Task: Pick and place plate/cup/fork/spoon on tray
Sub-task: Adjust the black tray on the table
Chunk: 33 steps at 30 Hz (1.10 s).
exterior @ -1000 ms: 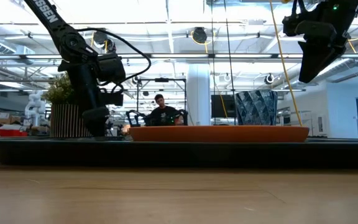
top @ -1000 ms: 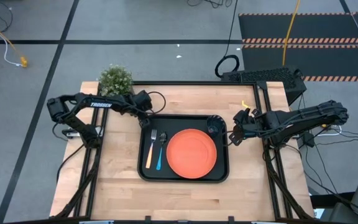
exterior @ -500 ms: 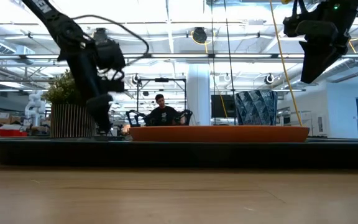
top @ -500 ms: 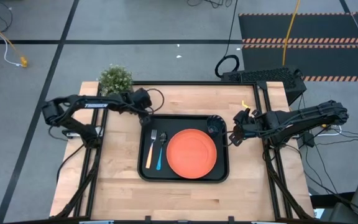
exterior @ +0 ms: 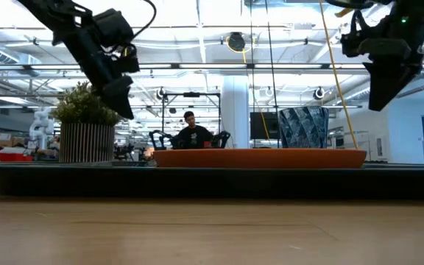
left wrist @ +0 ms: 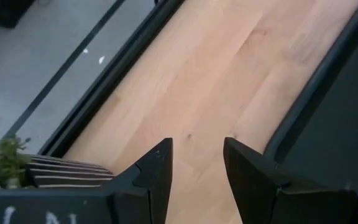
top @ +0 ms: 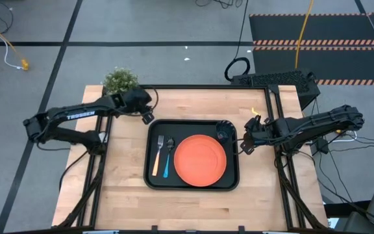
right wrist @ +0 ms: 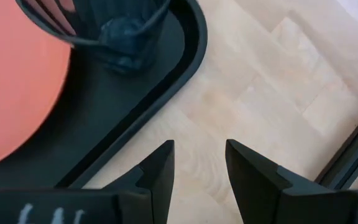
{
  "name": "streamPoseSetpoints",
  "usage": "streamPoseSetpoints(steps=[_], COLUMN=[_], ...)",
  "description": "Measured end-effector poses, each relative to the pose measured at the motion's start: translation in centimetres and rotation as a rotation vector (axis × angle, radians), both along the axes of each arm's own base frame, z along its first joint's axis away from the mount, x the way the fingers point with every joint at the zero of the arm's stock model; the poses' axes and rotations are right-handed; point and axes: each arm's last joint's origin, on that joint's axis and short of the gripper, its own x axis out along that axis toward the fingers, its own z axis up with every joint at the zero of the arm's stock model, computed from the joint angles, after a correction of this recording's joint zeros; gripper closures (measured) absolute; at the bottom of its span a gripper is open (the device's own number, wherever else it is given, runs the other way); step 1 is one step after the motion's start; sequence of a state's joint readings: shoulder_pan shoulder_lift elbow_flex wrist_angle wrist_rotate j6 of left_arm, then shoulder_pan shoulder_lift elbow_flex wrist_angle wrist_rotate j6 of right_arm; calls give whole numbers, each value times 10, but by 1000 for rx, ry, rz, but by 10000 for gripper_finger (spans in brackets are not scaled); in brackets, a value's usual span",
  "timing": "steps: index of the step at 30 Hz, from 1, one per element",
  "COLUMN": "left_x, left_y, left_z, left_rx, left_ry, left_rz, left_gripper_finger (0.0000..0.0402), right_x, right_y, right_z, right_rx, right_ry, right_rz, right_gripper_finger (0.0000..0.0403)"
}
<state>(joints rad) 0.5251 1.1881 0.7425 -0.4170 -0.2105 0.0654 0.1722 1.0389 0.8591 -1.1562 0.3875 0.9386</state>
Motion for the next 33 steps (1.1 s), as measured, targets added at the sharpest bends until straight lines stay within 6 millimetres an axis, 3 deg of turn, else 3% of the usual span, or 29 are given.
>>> streamPoseSetpoints(steps=[13,18,23,28,33], left_x=[-7,-6,-6,-6,-8], left_y=[-7,-6,-6,-7,-7], left_z=[1,1,1,1,-3], left_rx=[-27,-28,-30,-31,-39], left_ry=[37,34,27,29,41], left_rz=[-7,-5,2,2,3], left_gripper_finger=[254,254,254,254,254], right_x=[-5,-1,0,-16,-26], right_y=[18,23,22,16,13], right_z=[-17,-32,-61,-88,-93], right_rx=[358,340,335,303,257], right_ry=[82,-3,-76,41,123], right_rz=[56,25,-21,-113,-160], right_gripper_finger=[268,268,268,269,292])
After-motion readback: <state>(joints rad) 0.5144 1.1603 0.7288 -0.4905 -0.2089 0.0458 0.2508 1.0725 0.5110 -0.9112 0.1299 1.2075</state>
